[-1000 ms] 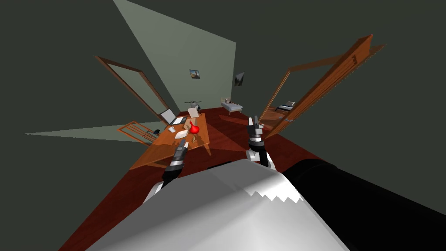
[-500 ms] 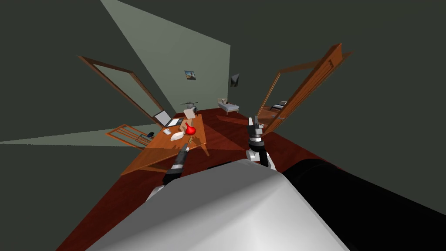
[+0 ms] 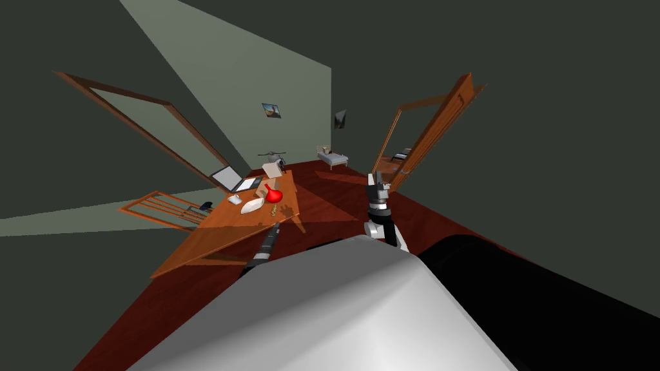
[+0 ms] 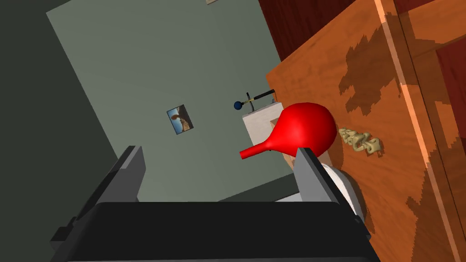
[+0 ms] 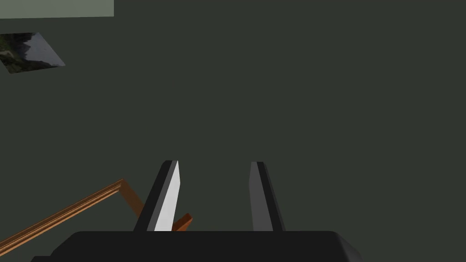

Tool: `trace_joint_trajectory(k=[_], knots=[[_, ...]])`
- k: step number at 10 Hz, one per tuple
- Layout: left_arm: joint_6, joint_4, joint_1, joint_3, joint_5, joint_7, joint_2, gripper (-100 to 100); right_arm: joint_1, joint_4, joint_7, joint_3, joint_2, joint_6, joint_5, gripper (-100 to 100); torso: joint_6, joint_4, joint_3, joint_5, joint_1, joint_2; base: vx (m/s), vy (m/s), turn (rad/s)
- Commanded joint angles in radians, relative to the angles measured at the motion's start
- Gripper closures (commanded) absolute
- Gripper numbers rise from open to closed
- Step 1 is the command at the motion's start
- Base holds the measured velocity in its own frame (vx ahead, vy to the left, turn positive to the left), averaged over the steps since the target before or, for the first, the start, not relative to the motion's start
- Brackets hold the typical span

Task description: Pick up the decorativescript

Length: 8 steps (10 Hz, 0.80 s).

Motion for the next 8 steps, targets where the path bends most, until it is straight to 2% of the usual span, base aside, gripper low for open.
trace_joint_trajectory(k=[1,2,3,4,6,7,8], knots=[[0.011,0.03,0.005,0.002,-0.006,0.006,0.018,-100,0.0,0.0,0.0,0.0,0.0,0.0,0.0,0,0.0,0.0,0.0,0.0,0.0,0.0,0.009,-0.045,-0.065],[0.025,0.081,0.021,0.001,-0.022,0.003,0.039,-100,0.0,0.0,0.0,0.0,0.0,0.0,0.0,0,-0.001,0.0,0.0,0.0,0.001,0.0,0.013,-0.061,-0.133],[0.039,0.115,0.038,0.0,-0.037,-0.003,0.061,-100,0.0,0.0,0.0,0.0,0.0,0.0,0.0,0,0.0,0.0,0.0,0.0,0.0,0.0,0.043,-0.088,-0.273],[0.039,0.133,0.038,0.0,-0.037,-0.003,0.061,-100,0.0,0.0,0.0,0.0,0.0,0.0,0.0,0,0.0,0.0,-0.001,0.0,-0.001,-0.002,0.049,-0.055,-0.084],[0.069,0.22,0.071,-0.003,-0.064,-0.02,0.106,-100,0.0,0.0,0.0,0.0,0.0,0.0,0.0,0,0.0,-0.001,-0.002,0.0,0.0,-0.003,0.086,-0.065,-0.214],[0.069,0.234,0.071,-0.003,-0.064,-0.02,0.106,-100,0.0,0.0,0.0,0.0,0.0,0.0,0.0,0,0.0,-0.001,-0.003,0.0,0.0,-0.005,0.084,-0.044,-0.07],[0.084,0.267,0.088,-0.005,-0.075,-0.032,0.128,-100,0.0,0.0,0.0,0.0,0.0,0.0,0.0,0,-0.001,-0.001,-0.003,0.0,0.001,-0.005,0.077,-0.043,-0.122]])
